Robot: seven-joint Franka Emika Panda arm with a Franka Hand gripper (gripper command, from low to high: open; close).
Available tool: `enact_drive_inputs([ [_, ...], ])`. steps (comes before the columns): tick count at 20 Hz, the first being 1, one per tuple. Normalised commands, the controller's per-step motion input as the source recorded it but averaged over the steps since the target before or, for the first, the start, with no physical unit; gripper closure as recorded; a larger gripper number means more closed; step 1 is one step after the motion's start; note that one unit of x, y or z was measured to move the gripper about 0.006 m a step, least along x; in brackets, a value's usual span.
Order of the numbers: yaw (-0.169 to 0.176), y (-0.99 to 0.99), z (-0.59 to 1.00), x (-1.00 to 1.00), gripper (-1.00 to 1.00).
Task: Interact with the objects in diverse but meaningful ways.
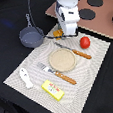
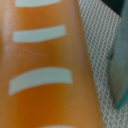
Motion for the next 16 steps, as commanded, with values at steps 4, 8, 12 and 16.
enact_drive_inputs([
  [4, 0.068, 0.08, -0.04, 0.15, 1.00],
  [8, 0.016, 0.11, 0.85, 0.17, 1.00],
  [12, 0.000, 0.02, 1.00, 0.46, 1.00],
  [16, 0.000, -0.07, 1.00, 0.65, 1.00],
])
